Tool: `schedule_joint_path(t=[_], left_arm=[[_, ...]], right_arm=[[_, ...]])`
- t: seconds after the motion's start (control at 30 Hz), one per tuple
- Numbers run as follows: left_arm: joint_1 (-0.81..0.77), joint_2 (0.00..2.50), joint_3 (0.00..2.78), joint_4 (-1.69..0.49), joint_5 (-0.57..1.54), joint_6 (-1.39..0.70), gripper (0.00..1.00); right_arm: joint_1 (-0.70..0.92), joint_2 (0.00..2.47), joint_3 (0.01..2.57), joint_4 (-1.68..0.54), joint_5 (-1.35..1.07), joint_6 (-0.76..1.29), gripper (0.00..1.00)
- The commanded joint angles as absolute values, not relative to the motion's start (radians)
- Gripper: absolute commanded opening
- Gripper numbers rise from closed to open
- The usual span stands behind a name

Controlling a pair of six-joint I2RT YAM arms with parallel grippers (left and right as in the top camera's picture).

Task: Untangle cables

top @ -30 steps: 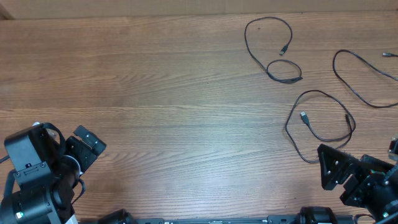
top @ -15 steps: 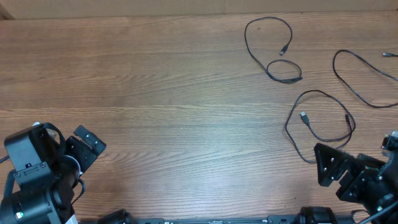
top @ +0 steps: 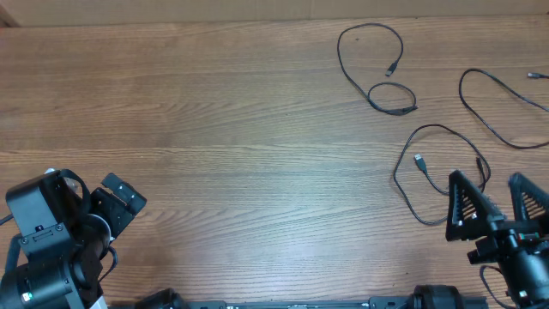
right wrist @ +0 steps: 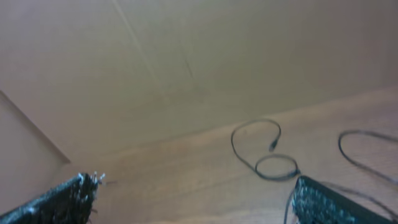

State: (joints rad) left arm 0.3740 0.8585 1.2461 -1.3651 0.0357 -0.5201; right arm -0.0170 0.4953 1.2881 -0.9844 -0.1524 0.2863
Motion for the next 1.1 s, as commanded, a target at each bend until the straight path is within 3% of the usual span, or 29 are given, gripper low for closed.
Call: schedule_joint_path(t=[0.0,0.5,1.07], left_arm=[[0.379,0.857,1.258,-1.364,0.023,-0.505,1.00],[0.379,0.857,1.258,-1.364,0.023,-0.505,0.99],[0.379,0.857,1.258,-1.364,0.023,-0.505,1.00]], right_arm=[[-0.014,0.431,1.188,-0.892,-0.151,0.280,1.00],[-0.091,0.138,0.626,-0.609,-0.151,0.280,1.00],[-0.108,0.002,0.335,-0.467,-0.151,0.280,1.00]])
